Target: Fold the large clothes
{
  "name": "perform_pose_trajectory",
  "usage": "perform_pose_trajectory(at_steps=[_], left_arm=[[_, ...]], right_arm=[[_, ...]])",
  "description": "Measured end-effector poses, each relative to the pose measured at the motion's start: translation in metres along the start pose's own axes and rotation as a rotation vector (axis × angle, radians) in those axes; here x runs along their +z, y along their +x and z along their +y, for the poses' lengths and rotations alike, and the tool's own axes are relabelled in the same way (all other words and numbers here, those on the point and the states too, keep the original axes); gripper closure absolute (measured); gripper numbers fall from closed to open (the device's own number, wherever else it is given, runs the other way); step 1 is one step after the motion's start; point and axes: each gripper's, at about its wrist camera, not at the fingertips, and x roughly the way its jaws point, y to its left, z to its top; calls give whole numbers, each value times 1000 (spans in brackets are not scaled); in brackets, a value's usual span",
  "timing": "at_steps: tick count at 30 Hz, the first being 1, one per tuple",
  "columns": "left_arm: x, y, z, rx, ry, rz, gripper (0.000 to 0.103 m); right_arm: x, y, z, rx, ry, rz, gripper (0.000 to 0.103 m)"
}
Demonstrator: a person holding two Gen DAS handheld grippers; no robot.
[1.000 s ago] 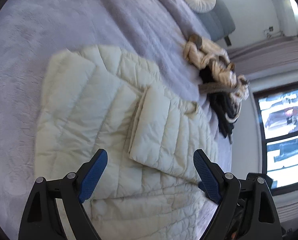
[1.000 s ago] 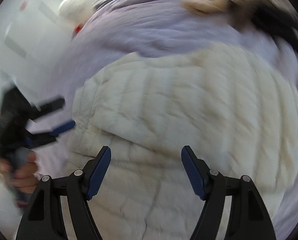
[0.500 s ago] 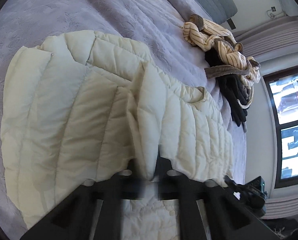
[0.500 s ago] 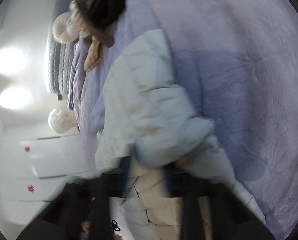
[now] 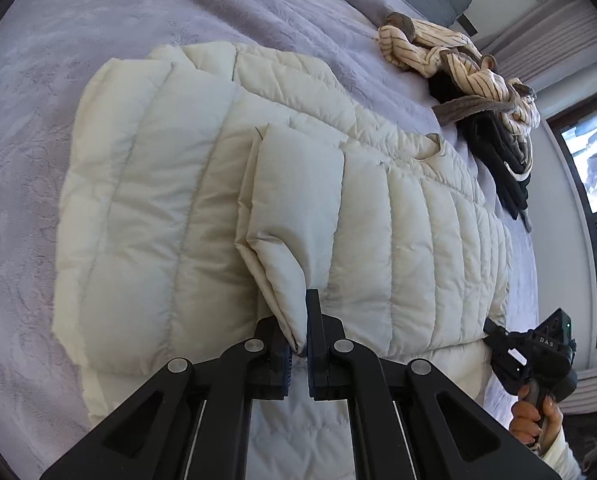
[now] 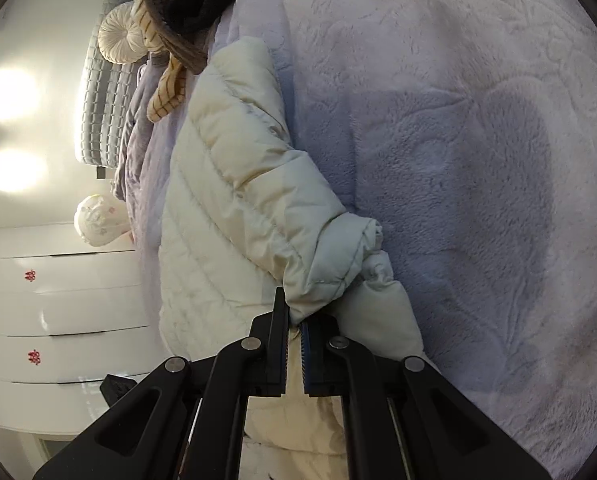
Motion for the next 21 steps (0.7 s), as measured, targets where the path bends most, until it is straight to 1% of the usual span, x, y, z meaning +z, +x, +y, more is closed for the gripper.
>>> perform_pose_trajectory(at_steps=[5,8,9,12,14,16,18,19,20,21], left_arm=[[1,-22,10,68,22,1,97],[2,-45,18,149,36,-54,97],[3,-53,20,165,39,-75,97],[9,-63,15,150,48,-102,97],[15,-54,-3,150,92,-99,97],[17,-38,-21,196,141,-93,97],[18,-18,-34,252,185,-81,97],[17,-6,-35,282,192,-68,97],[16,3,-35,297,185,-48,97],[16,10,-31,293,171,-29,97]], right_arm=[[2,0,1,-12,-9,1,98],[2,0,5,-23,-23,3,98],[2,0,5,-22,-24,3,98],[2,0,8,-22,-29,6,98],[0,0,8,-22,-35,7,98],[0,-1,11,-24,-48,15,97],[-2,-3,19,-47,-83,39,93],[-3,-4,24,-58,-108,56,93],[-5,-6,32,-64,-150,85,93],[-7,-11,42,-58,-207,115,92]])
